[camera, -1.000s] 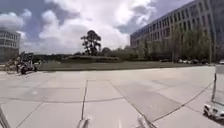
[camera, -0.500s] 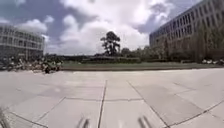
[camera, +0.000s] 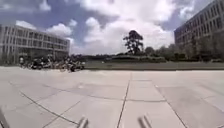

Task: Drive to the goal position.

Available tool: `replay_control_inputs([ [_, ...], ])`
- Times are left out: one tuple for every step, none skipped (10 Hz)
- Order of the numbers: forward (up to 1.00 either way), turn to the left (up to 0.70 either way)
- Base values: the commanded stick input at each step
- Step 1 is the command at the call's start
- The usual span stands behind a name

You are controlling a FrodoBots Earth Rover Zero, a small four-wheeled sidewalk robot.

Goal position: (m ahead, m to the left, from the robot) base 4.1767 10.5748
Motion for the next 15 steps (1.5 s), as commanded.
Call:
replay_control_inputs([
  [0.0, 0.5],
  [0.0, 0.5],
  [0.0, 0.5],
  [0.0, 0.5],
  [0.0, 0.5],
  [0.0, 0.5],
  [0.0, 0.5],
  [0.0, 0.29],
  [0.0, 0.04],
  [0.0, 0.0],
  [0.0, 0.0],
  [0.0, 0.0],
  [0.0, 0.0],
  [0.0, 0.0],
  [0.0, 0.0],
])
